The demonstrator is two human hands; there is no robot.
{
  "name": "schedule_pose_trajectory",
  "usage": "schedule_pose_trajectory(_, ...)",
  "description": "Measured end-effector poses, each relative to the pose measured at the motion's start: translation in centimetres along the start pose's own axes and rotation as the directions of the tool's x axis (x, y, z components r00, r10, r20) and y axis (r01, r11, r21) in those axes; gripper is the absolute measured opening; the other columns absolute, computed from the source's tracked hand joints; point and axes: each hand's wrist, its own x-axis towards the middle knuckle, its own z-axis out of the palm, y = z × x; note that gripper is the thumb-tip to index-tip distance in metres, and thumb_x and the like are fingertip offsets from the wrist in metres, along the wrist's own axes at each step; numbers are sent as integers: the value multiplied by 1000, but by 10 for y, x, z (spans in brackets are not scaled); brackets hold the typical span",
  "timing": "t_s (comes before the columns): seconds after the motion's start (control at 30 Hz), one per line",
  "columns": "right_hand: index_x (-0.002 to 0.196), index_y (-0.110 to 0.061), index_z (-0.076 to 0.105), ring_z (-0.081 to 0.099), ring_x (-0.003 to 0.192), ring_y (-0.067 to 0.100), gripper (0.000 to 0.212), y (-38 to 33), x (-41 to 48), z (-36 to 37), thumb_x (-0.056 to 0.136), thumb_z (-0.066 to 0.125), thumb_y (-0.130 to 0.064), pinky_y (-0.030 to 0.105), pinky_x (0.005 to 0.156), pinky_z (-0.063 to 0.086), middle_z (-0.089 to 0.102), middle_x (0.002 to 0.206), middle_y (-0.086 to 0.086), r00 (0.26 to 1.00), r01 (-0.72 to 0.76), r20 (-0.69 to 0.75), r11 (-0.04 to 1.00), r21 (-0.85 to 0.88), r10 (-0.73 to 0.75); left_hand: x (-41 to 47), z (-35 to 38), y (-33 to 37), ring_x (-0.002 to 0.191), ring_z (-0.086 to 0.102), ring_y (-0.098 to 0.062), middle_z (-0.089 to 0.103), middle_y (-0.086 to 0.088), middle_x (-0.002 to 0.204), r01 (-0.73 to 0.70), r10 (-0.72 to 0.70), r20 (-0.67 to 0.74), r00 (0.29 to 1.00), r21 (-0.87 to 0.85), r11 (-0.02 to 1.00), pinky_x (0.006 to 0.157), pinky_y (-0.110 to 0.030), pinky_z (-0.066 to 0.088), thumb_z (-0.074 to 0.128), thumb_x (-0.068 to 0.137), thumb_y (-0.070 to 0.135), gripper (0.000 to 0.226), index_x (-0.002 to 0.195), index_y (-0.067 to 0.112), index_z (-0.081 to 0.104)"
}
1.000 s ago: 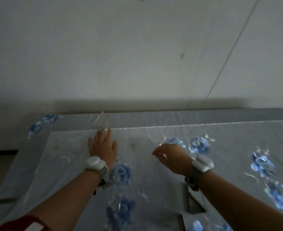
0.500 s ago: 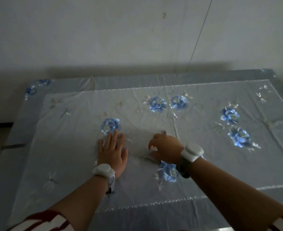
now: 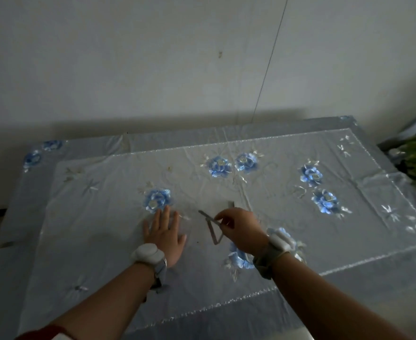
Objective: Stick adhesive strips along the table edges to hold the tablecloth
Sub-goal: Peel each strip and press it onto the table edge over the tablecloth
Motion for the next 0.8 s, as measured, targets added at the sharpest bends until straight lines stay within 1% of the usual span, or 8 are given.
schedule_pose_trajectory(0.07,112,-19,66,55,82,5,26,-4,-3,-3,89,54,-14,17,79,44,64,95,-4,999,11,36,1000,-15,-11,-4,-16,4,136,31,-26,35,-7,148,77,-73,31,997,-204,976,108,-43,28,36,88,45,48,129,23,47)
schedule_pose_trajectory(0.13,112,-18,67,54,83,6,26,-11,-16,-14,90,53,-15,15,78,42,59,92,-8,1000,-5,-4,1000,-22,5,-18,-45,15,107,57,-29,64,-12,113,42,-78,-47,996,-528,848,88,-32,42,42,89,39,34,98,17,66)
schedule_pose_trajectory(0.2,111,-17,68,58,82,9,26,-13,-24,-21,90,54,-15,16,78,44,63,94,-5,998,-51,-43,998,37,52,-31,-67,29,83,64,-27,69,-11,84,-50,-2,-66,998,-775,630,73,-26,43,53,89,26,20,77,17,67)
schedule_pose_trajectory(0.27,110,-15,67,62,81,11,24,-11,-32,-24,89,55,-14,18,79,50,67,98,1,992,-101,-69,987,122,109,-45,-84,44,73,67,-18,71,-4,78,-126,113,-78,991,-850,512,65,-20,46,58,86,25,14,77,18,67)
schedule_pose_trajectory(0.37,105,-13,67,67,77,11,19,-6,-47,-27,87,59,-10,20,75,56,70,95,2,977,-99,-163,968,232,139,-59,-96,66,68,67,-14,72,-3,75,-234,235,-118,965,-793,563,62,-16,48,66,80,33,18,80,15,69)
schedule_pose_trajectory(0.5,79,-20,65,67,60,8,14,15,-62,-41,81,67,-6,21,64,59,67,67,-5,945,-30,-288,918,395,155,-65,-95,96,53,58,-1,64,9,58,-261,212,-164,964,-751,606,59,-14,44,73,73,27,10,71,18,69)
schedule_pose_trajectory(0.67,86,-12,68,63,52,0,3,57,-77,-71,83,67,-13,14,58,55,67,66,-4,975,41,-209,862,506,76,-64,-87,141,56,58,-10,64,-2,56,-264,194,-178,965,-628,732,60,-21,43,68,77,21,22,57,14,65)
schedule_pose_trajectory(0.8,86,-12,69,62,49,-2,6,120,-90,-106,85,63,-10,14,52,51,67,67,-1,988,66,-152,846,529,18,-71,-72,209,67,64,-19,69,-11,67,-258,209,-152,966,-557,789,64,-26,43,67,79,25,22,70,6,71)
